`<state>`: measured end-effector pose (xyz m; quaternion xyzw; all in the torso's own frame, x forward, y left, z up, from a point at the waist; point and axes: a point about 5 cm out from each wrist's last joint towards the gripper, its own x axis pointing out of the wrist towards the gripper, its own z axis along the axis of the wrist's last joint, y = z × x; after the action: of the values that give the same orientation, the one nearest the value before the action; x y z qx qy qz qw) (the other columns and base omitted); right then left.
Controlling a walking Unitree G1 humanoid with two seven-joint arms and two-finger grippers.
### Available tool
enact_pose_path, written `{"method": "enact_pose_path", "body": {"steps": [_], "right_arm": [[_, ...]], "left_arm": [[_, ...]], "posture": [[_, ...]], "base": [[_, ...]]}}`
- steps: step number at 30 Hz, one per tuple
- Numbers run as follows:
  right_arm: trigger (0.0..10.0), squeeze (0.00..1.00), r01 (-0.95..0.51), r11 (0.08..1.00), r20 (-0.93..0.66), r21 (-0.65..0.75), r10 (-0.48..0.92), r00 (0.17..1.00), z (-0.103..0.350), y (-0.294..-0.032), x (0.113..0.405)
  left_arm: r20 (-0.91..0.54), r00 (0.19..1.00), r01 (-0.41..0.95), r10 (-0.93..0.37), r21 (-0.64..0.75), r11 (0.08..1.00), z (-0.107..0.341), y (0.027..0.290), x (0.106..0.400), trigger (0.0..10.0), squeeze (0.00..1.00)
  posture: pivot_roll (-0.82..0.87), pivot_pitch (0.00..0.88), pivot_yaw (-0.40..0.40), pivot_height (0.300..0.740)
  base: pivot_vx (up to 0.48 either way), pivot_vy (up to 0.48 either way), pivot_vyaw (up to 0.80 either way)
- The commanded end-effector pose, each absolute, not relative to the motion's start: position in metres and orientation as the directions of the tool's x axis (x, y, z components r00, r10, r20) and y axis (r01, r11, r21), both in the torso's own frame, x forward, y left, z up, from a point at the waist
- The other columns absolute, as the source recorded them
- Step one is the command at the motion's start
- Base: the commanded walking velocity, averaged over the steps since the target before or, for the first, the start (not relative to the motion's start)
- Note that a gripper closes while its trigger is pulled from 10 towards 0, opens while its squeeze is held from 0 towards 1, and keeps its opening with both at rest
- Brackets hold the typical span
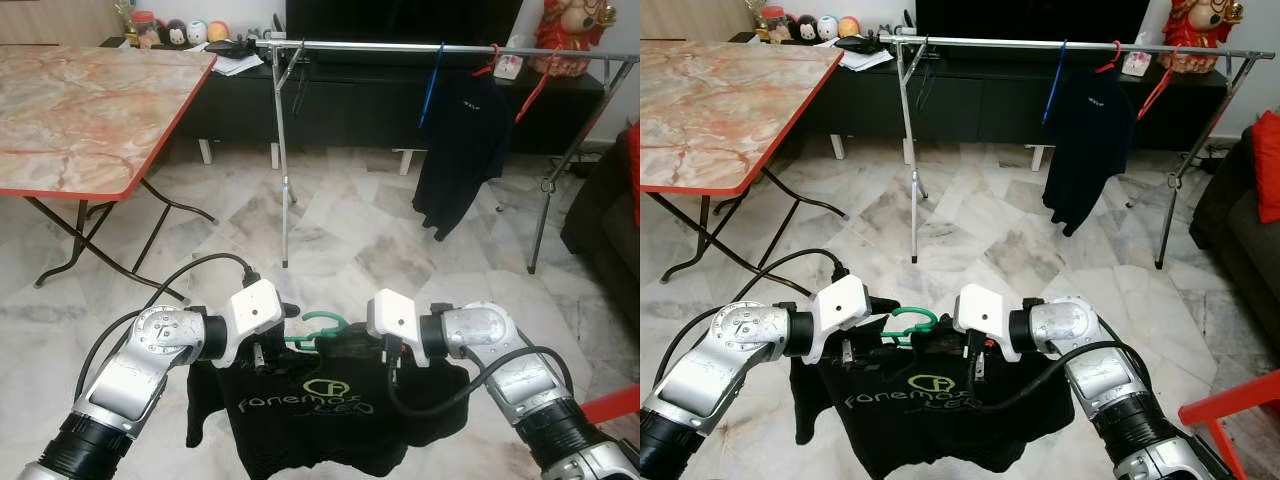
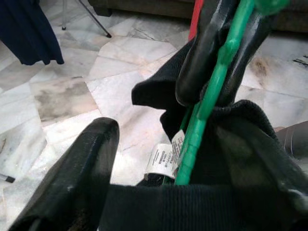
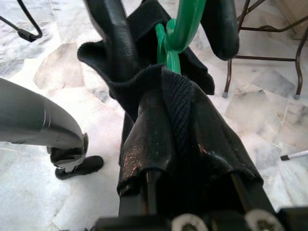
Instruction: Hang hanger
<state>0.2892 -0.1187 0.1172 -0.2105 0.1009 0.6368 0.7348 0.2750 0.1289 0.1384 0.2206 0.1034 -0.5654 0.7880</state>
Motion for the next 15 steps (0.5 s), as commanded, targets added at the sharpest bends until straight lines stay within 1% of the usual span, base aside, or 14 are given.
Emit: {"method": "enact_pose_path", "body": {"steps": [1, 4, 5, 6, 7, 8, 9, 11, 12, 13, 15], "right_arm": [[10.0, 0.0, -0.971, 0.074, -0.39, -0.229, 0.907, 0.161, 0.132, -0.1142, 0.2909], [10.0, 0.0, -0.97, 0.073, -0.391, -0.232, 0.906, 0.162, 0.1324, -0.1142, 0.2913], [10.0, 0.0, -0.97, 0.073, -0.392, -0.233, 0.905, 0.163, 0.1322, -0.1145, 0.2914], [10.0, 0.0, -0.97, 0.073, -0.392, -0.233, 0.905, 0.163, 0.1322, -0.1145, 0.2914], [10.0, 0.0, -0.97, 0.074, -0.393, -0.234, 0.905, 0.163, 0.1322, -0.1147, 0.2914], [10.0, 0.0, -0.97, 0.074, -0.393, -0.233, 0.905, 0.164, 0.1322, -0.1147, 0.2915], [10.0, 0.0, -0.969, 0.075, -0.394, -0.234, 0.904, 0.165, 0.1322, -0.1148, 0.2916], [10.0, 0.0, -0.969, 0.075, -0.394, -0.234, 0.904, 0.165, 0.1322, -0.1149, 0.2916], [10.0, 0.0, -0.969, 0.076, -0.394, -0.234, 0.904, 0.166, 0.1322, -0.115, 0.2916], [10.0, 0.0, -0.969, 0.078, -0.395, -0.233, 0.903, 0.167, 0.1319, -0.1152, 0.2915], [10.0, 0.0, -0.969, 0.078, -0.395, -0.233, 0.903, 0.168, 0.1318, -0.1152, 0.2914]], "left_arm": [[-0.417, 0.322, 0.941, -0.85, 0.238, 0.239, 0.1417, 0.1241, 0.2756, 2.0, 0.0], [-0.428, 0.322, 0.941, -0.844, 0.241, 0.237, 0.1407, 0.1251, 0.2759, 1.9, 0.0], [-0.442, 0.325, 0.94, -0.836, 0.248, 0.235, 0.1395, 0.1265, 0.2762, 2.3, 0.0], [-0.442, 0.325, 0.94, -0.836, 0.248, 0.235, 0.1395, 0.1265, 0.2762, 2.3, 0.0], [-0.457, 0.328, 0.939, -0.827, 0.253, 0.233, 0.138, 0.1286, 0.2766, 2.9, 0.0], [-0.461, 0.329, 0.939, -0.824, 0.254, 0.232, 0.1375, 0.1293, 0.2767, 2.9, 0.0], [-0.465, 0.329, 0.939, -0.822, 0.253, 0.232, 0.1371, 0.1298, 0.2767, 3.3, 0.0], [-0.469, 0.328, 0.94, -0.82, 0.253, 0.231, 0.1367, 0.1301, 0.2766, 3.4, 0.0], [-0.474, 0.325, 0.94, -0.818, 0.253, 0.227, 0.1361, 0.1302, 0.2764, 4.6, 0.0], [-0.477, 0.321, 0.942, -0.818, 0.252, 0.223, 0.135, 0.1297, 0.2759, 10.0, 0.0], [-0.477, 0.32, 0.942, -0.818, 0.251, 0.222, 0.1348, 0.1295, 0.2759, 10.0, 0.0]], "posture": [[-0.05, 0.023, -0.049, 0.74], [-0.05, 0.023, -0.048, 0.74], [-0.05, 0.023, -0.048, 0.74], [-0.05, 0.023, -0.048, 0.74], [-0.05, 0.023, -0.048, 0.74], [-0.05, 0.023, -0.048, 0.74], [-0.05, 0.023, -0.048, 0.74], [-0.05, 0.023, -0.048, 0.74], [-0.05, 0.023, -0.047, 0.74], [-0.05, 0.023, -0.046, 0.74], [-0.05, 0.023, -0.046, 0.74]], "base": [[0.0, 0.0, 0.0], [0.0, 0.0, 0.0], [0.0, 0.0, 0.0], [0.0, 0.0, 0.0], [0.0, 0.0, 0.0], [0.0, 0.0, 0.0], [0.0, 0.0, 0.0], [0.0, 0.0, 0.0], [0.0, 0.0, 0.0], [0.0, 0.0, 0.0], [0.0, 0.0, 0.0]]}}
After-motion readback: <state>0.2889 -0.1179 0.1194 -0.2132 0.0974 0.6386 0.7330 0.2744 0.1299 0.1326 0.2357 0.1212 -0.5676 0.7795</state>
